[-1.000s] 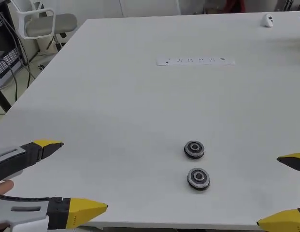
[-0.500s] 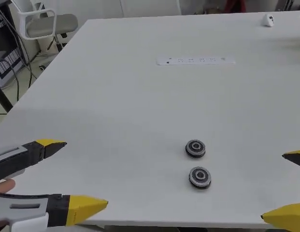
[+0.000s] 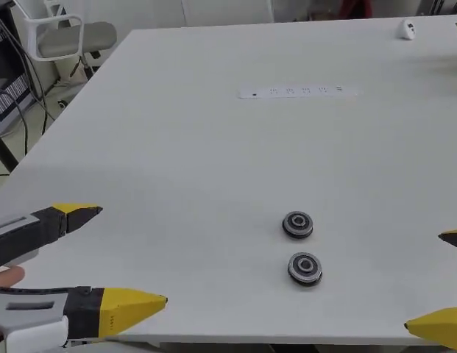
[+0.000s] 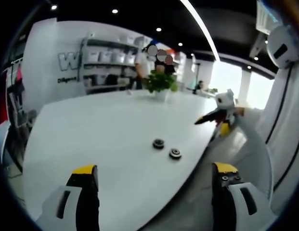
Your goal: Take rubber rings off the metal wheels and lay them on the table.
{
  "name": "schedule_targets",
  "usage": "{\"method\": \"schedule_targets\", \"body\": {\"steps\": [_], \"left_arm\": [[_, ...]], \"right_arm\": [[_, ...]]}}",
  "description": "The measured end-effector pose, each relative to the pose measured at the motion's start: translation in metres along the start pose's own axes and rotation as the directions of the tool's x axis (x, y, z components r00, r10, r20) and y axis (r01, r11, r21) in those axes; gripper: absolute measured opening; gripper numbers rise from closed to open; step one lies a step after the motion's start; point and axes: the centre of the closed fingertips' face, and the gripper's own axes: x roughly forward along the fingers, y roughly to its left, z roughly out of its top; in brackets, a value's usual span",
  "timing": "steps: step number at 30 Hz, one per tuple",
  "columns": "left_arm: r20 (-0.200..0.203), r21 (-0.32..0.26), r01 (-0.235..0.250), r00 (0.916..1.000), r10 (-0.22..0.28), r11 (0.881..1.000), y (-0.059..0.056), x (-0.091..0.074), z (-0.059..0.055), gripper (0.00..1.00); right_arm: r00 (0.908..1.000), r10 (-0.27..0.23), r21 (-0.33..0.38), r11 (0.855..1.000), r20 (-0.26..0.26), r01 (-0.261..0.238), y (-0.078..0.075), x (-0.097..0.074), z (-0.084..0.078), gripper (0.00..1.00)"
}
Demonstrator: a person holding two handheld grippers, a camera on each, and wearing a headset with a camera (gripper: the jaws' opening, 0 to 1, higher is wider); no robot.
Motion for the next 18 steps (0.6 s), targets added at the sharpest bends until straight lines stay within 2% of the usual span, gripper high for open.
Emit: {"method": "schedule_targets", "body": {"steps": [5, 18], "left_arm": [[-0.025, 0.015, -0.006, 0.9997, 0.006, 1.0, 0.0002, 0.0007, -0.0025, 1.0], [-0.028, 0.046, 0.004, 0.9996, -0.002, 0.999, 0.0001, 0.0047, 0.0043, 1.0]], "right_arm": [[0.9999, -0.005, 0.006, 1.0, 0.01, 0.005, -0.0024, -0.0021, 0.0019, 0.98], [0.9998, -0.007, 0.009, 1.0, 0.021, 0.007, -0.0078, -0.0044, 0.0076, 0.98]]}}
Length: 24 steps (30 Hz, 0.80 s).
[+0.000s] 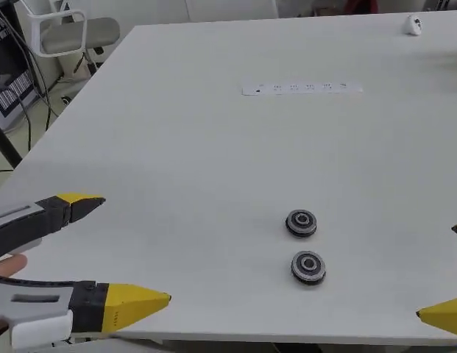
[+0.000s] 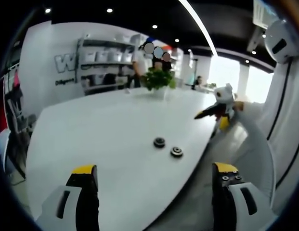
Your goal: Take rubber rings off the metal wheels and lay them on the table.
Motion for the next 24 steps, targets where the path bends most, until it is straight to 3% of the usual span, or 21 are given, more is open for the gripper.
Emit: {"method": "schedule_targets", "body": {"steps": [10, 19, 22, 24], "left_arm": [[-0.006, 0.053, 0.035, 0.9994, -0.034, 0.998, -0.001, 0.009, 0.015, 1.0], [0.026, 0.115, 0.075, 0.9966, -0.079, 0.991, -0.003, 0.021, 0.038, 1.0], [0.023, 0.156, 0.111, 0.993, -0.116, 0.981, -0.006, 0.028, 0.044, 1.0], [-0.005, 0.186, 0.134, 0.9907, -0.136, 0.973, -0.009, 0.032, 0.044, 1.0]], "right_arm": [[0.9998, 0.021, -0.021, 1.0, 0.003, -0.021, -0.002, 0.003, 0.009, 0.97], [0.9986, 0.053, -0.042, 0.998, -0.001, -0.053, -0.005, 0.006, 0.014, 0.96], [0.9982, 0.059, -0.047, 0.997, 0.005, -0.059, -0.005, 0.007, 0.018, 0.95], [0.9985, 0.051, -0.084, 0.995, 0.022, -0.049, -0.008, 0.008, 0.024, 0.91]]}}
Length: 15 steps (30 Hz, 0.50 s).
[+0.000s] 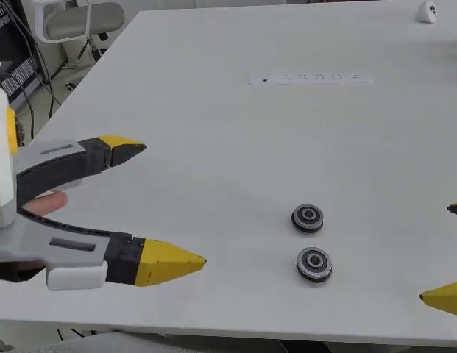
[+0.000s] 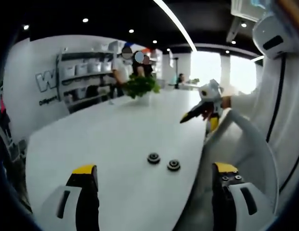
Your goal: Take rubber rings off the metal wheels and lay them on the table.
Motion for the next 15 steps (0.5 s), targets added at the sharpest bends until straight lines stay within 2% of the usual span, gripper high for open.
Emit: {"method": "schedule_targets", "body": {"steps": [2, 8, 11, 15], "left_arm": [[-0.013, 0.03, 0.02, 0.9997, -0.02, 0.999, -0.002, 0.003, 0.003, 1.0], [-0.018, 0.075, 0.052, 0.9985, -0.051, 0.996, -0.004, 0.014, 0.013, 1.0], [-0.016, 0.105, 0.076, 0.9971, -0.075, 0.991, -0.006, 0.021, 0.017, 0.95], [-0.003, 0.113, 0.09, 0.9959, -0.09, 0.99, -0.006, 0.032, 0.024, 0.96]], "right_arm": [[0.9999, -0.001, -0.002, 1.0, 0.01, 0.001, -0.003, -0.001, 0.004, 0.9], [0.9993, 0.005, -0.017, 1.0, 0.037, -0.004, -0.01, 0.0, 0.014, 0.89], [0.9991, 0.015, -0.03, 0.999, 0.039, -0.014, -0.01, 0.002, 0.017, 0.89], [0.9985, 0.029, -0.043, 0.999, 0.046, -0.027, -0.01, 0.006, 0.022, 0.87]]}}
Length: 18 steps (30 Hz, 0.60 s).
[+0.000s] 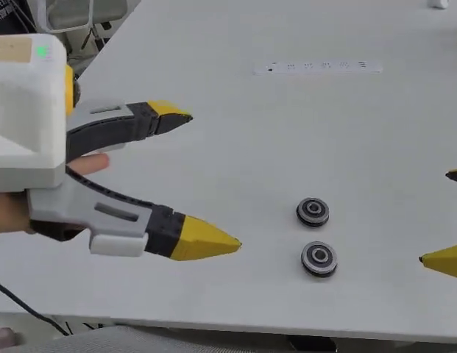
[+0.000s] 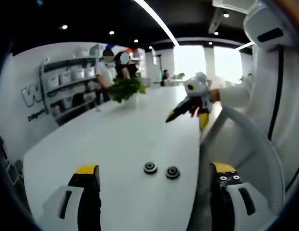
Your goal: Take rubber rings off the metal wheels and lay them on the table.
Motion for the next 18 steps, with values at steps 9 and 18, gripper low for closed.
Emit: {"method": "schedule_targets", "body": {"steps": [9, 18], "left_arm": [[0.007, 0.06, 0.089, 0.9959, -0.09, 0.994, -0.011, 0.037, 0.01, 0.93], [-0.006, 0.088, 0.136, 0.9907, -0.136, 0.987, -0.01, 0.061, 0.013, 0.91]], "right_arm": [[0.9992, 0.039, -0.038, 0.999, 0.013, -0.038, 0.002, 0.01, 0.009, 0.82], [0.9965, 0.083, -0.055, 0.995, 0.008, -0.083, 0.006, 0.017, 0.007, 0.77]]}}
